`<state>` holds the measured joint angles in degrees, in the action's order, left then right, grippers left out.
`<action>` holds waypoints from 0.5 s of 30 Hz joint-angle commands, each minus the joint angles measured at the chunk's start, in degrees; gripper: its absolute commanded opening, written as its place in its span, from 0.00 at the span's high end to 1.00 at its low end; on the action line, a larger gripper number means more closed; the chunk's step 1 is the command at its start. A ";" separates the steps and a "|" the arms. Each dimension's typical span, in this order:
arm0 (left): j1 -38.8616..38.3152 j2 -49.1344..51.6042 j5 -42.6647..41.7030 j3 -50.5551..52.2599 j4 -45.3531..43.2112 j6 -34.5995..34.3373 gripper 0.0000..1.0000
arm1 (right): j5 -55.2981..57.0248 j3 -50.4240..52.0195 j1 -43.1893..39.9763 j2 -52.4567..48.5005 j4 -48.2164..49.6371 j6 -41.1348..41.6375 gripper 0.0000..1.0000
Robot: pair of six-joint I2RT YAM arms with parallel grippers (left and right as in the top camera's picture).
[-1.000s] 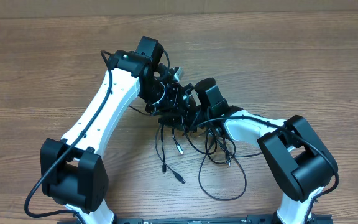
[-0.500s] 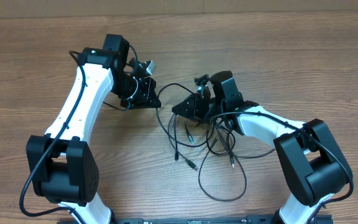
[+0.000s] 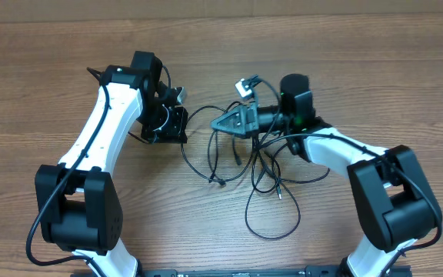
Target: Untangle cables
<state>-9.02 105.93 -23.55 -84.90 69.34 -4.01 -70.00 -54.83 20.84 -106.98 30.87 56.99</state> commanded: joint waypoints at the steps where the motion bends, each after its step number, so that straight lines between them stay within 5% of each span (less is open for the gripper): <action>1: -0.42 0.17 1.70 2.10 -0.74 1.25 0.96 | -2.75 -0.52 -4.15 1.36 0.83 6.51 0.96; 9: -0.42 0.20 1.73 6.32 -3.45 1.62 0.96 | 2.19 -0.52 -12.31 1.33 -2.67 10.75 0.96; 15: -0.42 0.26 2.67 7.06 -3.91 2.75 0.96 | 5.97 -0.52 -16.87 1.33 -19.43 17.07 0.96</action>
<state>-9.02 105.93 -22.09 -78.32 65.54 -2.90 -66.37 -55.02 5.61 -106.98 15.20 68.60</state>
